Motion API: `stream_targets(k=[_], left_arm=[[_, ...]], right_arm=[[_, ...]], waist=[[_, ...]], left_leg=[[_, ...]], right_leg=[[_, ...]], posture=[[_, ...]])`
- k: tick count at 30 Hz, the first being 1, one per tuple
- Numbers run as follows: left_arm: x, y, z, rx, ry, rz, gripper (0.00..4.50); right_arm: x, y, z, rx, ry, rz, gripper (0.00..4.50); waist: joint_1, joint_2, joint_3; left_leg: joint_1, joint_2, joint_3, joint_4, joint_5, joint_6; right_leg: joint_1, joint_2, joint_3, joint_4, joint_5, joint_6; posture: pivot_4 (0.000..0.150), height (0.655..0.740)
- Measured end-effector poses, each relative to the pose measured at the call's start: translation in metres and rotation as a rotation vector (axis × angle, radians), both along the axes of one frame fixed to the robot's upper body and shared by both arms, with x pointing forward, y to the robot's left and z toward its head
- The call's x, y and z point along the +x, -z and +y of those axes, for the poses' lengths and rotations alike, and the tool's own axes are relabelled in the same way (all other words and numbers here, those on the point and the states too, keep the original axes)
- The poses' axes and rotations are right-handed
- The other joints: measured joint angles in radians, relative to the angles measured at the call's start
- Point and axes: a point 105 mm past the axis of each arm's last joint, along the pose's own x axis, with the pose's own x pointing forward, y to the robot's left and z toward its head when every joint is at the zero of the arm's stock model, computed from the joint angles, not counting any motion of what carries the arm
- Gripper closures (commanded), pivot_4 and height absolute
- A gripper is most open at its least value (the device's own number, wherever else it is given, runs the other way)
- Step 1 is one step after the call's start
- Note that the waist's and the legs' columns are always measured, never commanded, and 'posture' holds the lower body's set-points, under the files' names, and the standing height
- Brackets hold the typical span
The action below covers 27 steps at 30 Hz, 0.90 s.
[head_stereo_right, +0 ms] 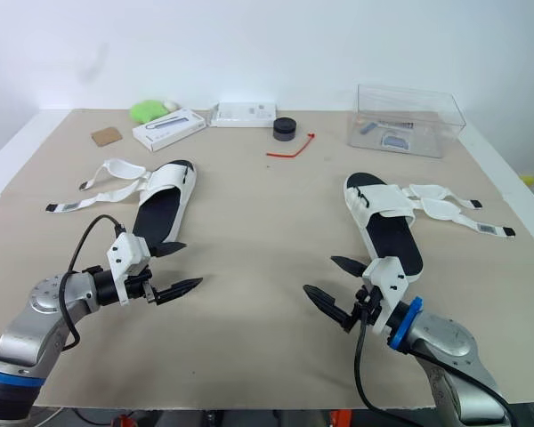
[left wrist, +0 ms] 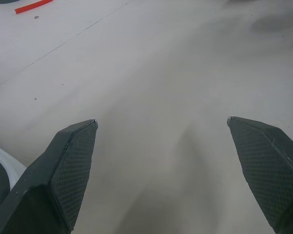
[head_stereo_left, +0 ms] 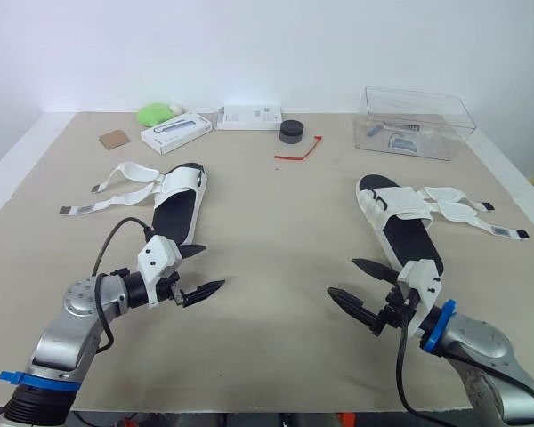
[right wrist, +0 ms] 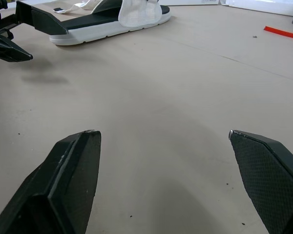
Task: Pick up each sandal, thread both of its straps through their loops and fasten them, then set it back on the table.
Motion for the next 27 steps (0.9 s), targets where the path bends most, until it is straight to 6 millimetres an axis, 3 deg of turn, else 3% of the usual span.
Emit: stream_targets(k=[20, 24, 27], left_arm=[[-0.006, -0.003, -0.019, -0.038, 0.111, 0.042, 0.09], [-0.006, -0.011, -0.029, -0.064, 0.165, 0.036, 0.09], [-0.021, -0.031, -0.059, -0.068, 0.361, -0.009, 0.09]], right_arm=[[0.005, 0.0, -0.002, 0.058, 0.08, 0.001, 0.0], [0.018, -0.007, -0.017, 0.126, 0.229, 0.008, 0.0], [0.034, -0.021, -0.043, 0.139, 0.416, 0.001, 0.0]], waist=[[0.0, 0.0, 0.0], [0.0, 0.0, 0.0], [0.001, 0.0, 0.0]], left_leg=[[0.0, 0.0, 0.001, 0.0, 0.0, 0.0], [0.0, 0.0, 0.001, 0.001, 0.0, 0.0], [-0.001, -0.002, 0.002, 0.002, 0.0, 0.0]], right_leg=[[0.0, 0.0, 0.001, 0.0, 0.0, 0.0], [0.0, 0.0, 0.001, 0.0, 0.001, 0.0], [0.0, -0.001, 0.004, 0.0, 0.002, 0.001]], posture=[[0.15, 0.74], [0.15, 0.74], [0.15, 0.74]])
